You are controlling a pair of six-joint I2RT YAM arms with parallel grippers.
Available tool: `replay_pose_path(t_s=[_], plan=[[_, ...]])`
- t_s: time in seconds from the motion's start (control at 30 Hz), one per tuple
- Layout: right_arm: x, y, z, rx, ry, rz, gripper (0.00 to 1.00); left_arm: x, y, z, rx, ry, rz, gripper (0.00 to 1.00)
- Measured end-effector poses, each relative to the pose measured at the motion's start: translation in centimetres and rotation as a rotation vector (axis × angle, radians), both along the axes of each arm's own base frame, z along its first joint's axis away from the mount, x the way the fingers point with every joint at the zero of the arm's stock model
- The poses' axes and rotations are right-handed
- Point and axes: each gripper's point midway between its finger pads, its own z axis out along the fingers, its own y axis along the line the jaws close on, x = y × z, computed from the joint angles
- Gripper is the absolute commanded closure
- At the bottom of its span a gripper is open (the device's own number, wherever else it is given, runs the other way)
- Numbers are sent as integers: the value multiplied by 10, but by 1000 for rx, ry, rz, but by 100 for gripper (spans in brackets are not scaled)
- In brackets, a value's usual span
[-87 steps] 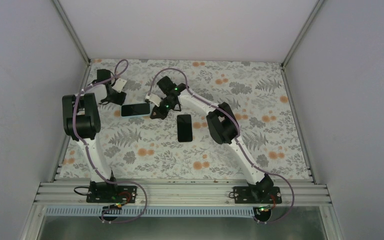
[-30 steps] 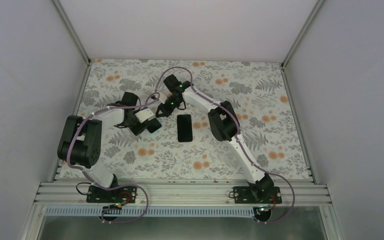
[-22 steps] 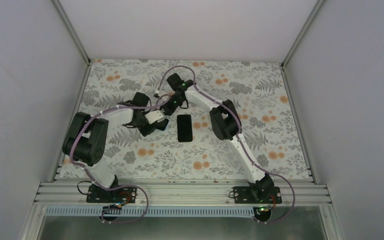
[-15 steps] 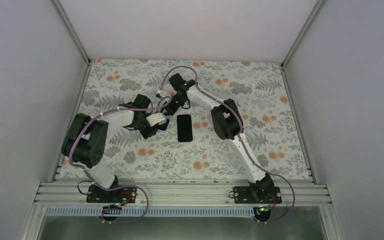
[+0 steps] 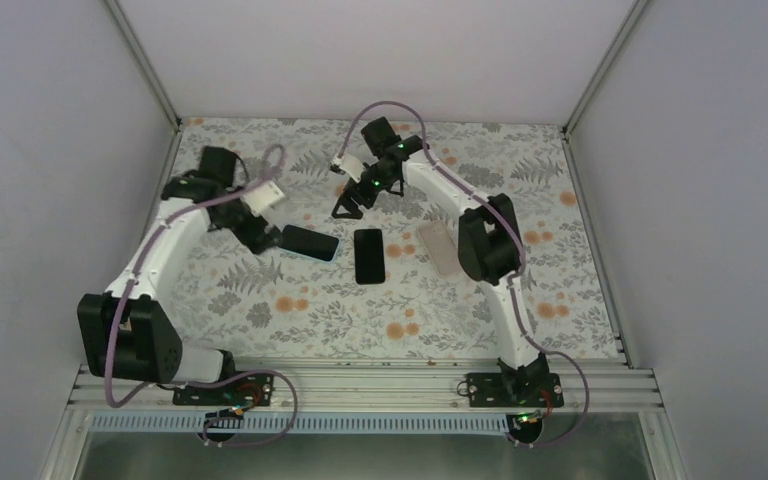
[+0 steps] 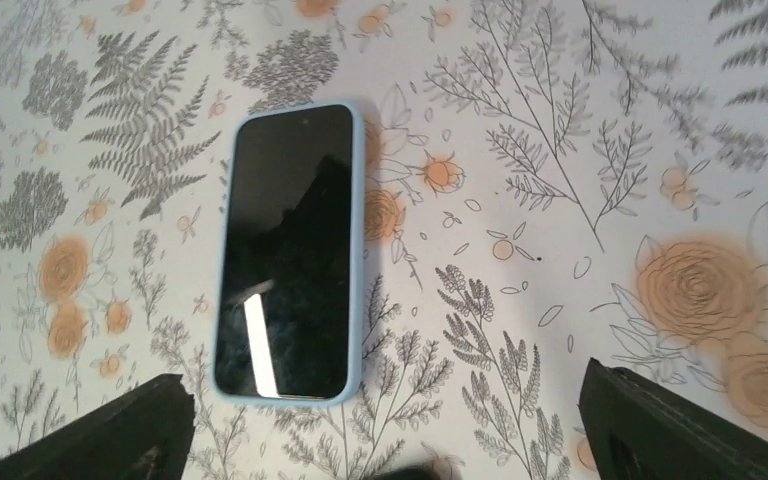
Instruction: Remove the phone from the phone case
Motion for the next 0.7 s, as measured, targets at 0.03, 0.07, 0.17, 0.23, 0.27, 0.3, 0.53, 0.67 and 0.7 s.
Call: replay_pose_path(t_s=[0.03, 0.07, 0.17, 0.23, 0.27, 0.3, 0.53, 0.67, 0.7], plan=[[-4, -1, 9, -2, -28, 11, 0, 14, 13, 14, -3, -45, 42, 0], [-8, -1, 15, -8, -50, 22, 0, 24, 25, 23, -2, -75, 83, 0], [-24, 4, 16, -61, -113, 63, 0, 46, 56, 24, -1, -89, 187, 0], [-41, 12, 0, -121, -135, 98, 0, 58, 72, 10, -1, -61, 248, 0], [-49, 15, -9, -149, -142, 114, 0, 62, 77, 1, 0, -45, 270, 0], [-59, 18, -21, -184, -148, 130, 0, 66, 81, -8, 0, -30, 290, 0], [-87, 35, -65, -332, -212, 184, 0, 77, 92, -31, 24, -30, 371, 0], [-78, 40, -76, -375, -257, 171, 0, 83, 99, -34, 32, -58, 403, 0], [-73, 42, -78, -383, -268, 163, 0, 83, 100, -35, 32, -58, 407, 0]])
